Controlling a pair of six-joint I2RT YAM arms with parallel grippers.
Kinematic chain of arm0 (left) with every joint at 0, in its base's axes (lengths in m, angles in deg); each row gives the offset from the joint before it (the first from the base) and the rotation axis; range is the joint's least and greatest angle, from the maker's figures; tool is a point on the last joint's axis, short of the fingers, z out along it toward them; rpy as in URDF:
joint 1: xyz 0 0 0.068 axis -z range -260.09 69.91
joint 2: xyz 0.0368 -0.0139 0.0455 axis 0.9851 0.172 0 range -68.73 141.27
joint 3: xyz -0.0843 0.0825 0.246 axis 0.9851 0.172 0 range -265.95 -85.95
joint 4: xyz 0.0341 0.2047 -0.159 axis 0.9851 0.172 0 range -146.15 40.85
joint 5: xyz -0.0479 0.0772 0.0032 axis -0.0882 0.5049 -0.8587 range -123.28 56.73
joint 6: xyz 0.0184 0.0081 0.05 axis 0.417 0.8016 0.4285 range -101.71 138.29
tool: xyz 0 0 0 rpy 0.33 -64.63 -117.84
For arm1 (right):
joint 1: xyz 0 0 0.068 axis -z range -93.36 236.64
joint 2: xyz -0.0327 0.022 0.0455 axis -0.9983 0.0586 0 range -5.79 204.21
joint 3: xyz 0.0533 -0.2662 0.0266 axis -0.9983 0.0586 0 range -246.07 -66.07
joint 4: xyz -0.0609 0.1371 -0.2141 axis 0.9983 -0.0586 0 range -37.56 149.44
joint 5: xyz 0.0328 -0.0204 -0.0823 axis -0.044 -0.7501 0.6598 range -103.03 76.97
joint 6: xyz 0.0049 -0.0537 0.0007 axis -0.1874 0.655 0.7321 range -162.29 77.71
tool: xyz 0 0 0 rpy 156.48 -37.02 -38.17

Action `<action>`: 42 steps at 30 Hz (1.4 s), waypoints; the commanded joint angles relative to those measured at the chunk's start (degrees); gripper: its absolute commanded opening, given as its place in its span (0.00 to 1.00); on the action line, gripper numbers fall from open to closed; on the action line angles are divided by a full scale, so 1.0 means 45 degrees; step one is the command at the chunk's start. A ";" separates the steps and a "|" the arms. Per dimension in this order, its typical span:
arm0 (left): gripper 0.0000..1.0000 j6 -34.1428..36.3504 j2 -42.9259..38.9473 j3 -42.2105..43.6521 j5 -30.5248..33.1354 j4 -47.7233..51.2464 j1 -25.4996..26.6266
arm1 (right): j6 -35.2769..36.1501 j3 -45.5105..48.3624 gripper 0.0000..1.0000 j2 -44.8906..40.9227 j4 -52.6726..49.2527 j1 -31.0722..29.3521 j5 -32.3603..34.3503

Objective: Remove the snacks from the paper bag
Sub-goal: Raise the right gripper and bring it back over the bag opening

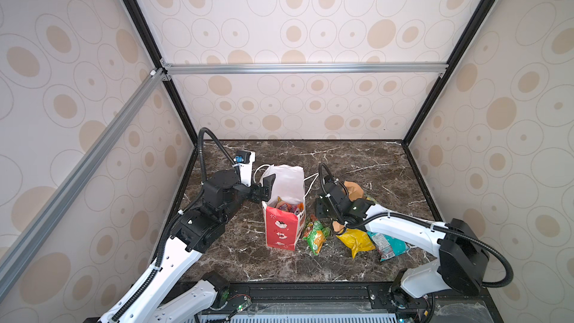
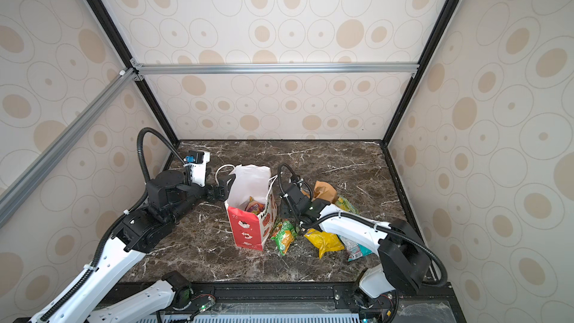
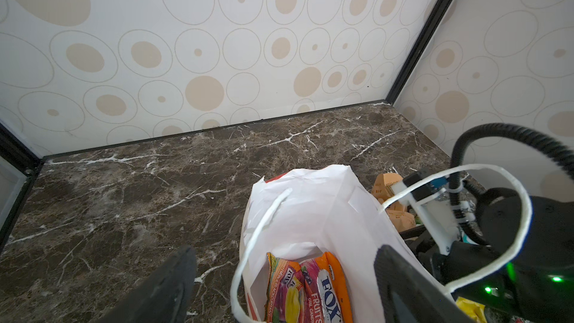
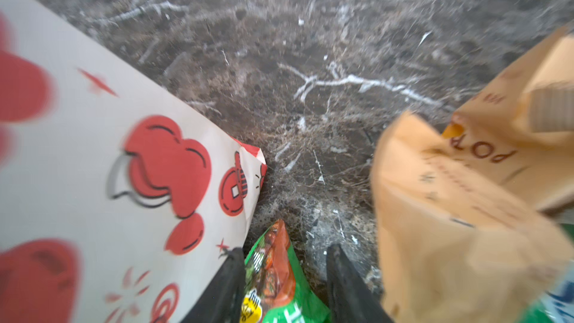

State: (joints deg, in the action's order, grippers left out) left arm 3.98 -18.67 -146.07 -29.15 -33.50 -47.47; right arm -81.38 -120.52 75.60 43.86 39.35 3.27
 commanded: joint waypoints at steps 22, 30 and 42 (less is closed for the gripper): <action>0.88 0.0145 0.0178 0.0000 -0.0070 -0.0289 -0.0100 | 0.2447 -0.3138 0.99 -0.5523 -0.0370 0.0144 -0.1003; 0.83 -0.0201 0.0407 0.0159 -0.0509 -0.0217 -0.0081 | 0.3347 -0.6954 0.99 -0.2949 -0.1962 0.0147 -0.4654; 0.69 -0.0509 0.1140 -0.0154 0.0037 0.0583 -0.0237 | 0.4868 -1.4185 0.89 0.3355 -0.9354 -0.1106 -0.4816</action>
State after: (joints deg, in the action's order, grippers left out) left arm 2.65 -13.57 -144.87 -30.66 -32.76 -47.71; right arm -61.82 -180.63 88.93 12.00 34.72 -17.85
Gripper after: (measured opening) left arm 0.696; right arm 0.896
